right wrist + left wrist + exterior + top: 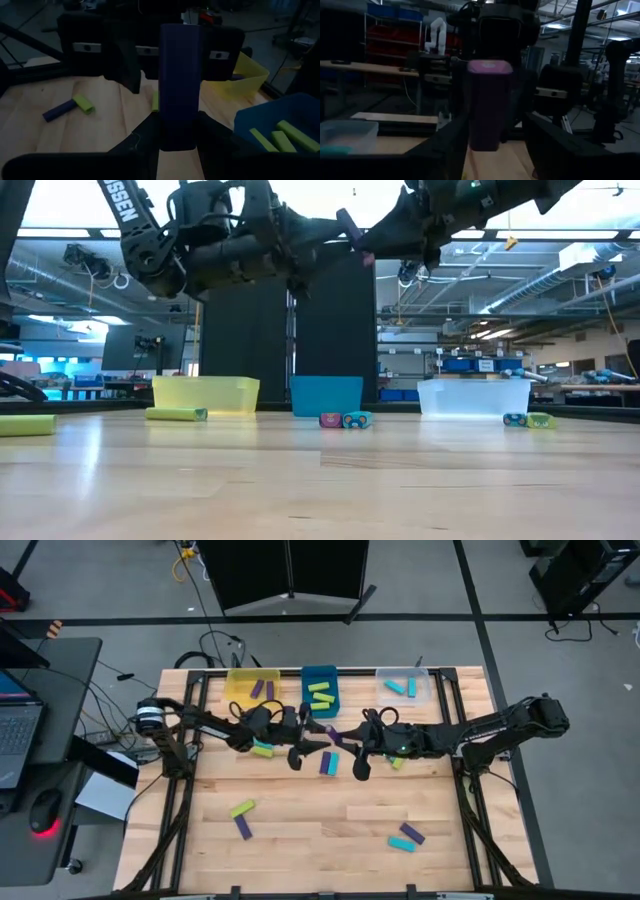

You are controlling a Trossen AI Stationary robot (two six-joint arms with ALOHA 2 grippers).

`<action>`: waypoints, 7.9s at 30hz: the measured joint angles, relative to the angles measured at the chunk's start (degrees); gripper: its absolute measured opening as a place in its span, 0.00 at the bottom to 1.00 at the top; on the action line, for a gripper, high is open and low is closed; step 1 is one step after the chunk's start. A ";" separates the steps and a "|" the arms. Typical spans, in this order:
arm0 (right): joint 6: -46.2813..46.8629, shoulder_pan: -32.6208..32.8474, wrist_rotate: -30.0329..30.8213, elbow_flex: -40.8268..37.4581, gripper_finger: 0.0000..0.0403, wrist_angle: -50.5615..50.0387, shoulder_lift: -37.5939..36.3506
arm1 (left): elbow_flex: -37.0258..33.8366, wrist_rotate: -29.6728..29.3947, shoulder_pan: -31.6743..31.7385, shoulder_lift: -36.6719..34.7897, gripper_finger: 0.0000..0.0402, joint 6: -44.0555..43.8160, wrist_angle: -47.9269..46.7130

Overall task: Sort blocks
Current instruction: Put the violet block into the yellow bin, then put the blue block into the transparent bin

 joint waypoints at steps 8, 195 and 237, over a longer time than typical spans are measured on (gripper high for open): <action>-1.48 0.02 -0.45 0.02 0.27 1.13 -0.03 | 1.78 0.01 0.00 0.09 0.53 -0.15 0.69; 49.96 34.54 -13.40 17.84 0.43 -56.23 14.44 | -9.64 -19.65 -7.05 -19.54 0.46 18.03 -40.87; 47.34 37.63 -23.59 24.63 0.55 -60.29 32.84 | -9.64 -19.73 -7.48 -19.50 0.46 17.67 -41.36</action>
